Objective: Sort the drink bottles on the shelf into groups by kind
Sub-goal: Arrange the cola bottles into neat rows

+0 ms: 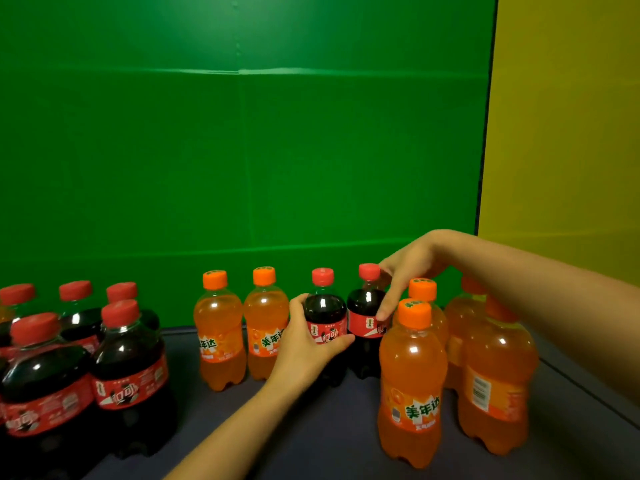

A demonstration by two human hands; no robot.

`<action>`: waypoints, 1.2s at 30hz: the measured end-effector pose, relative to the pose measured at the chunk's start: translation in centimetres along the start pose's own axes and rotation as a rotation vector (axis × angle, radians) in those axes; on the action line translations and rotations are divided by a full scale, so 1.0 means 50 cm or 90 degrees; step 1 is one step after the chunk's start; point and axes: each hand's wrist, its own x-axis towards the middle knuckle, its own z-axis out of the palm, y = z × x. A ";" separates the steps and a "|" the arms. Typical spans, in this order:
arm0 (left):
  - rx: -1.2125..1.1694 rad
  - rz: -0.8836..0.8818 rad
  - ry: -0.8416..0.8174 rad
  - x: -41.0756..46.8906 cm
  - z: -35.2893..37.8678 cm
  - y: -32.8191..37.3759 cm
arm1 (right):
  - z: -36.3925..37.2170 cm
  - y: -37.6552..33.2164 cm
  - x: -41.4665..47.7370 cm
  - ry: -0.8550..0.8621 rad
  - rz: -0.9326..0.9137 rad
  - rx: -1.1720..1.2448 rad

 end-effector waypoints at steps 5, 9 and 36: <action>-0.039 -0.019 0.005 -0.001 -0.002 -0.001 | 0.008 0.007 0.024 0.024 -0.034 -0.024; -0.043 -0.005 0.008 -0.007 -0.002 0.002 | 0.011 0.004 0.023 0.084 -0.074 -0.079; -0.073 0.160 0.283 -0.221 -0.334 0.240 | 0.215 -0.318 -0.141 0.441 -0.588 0.521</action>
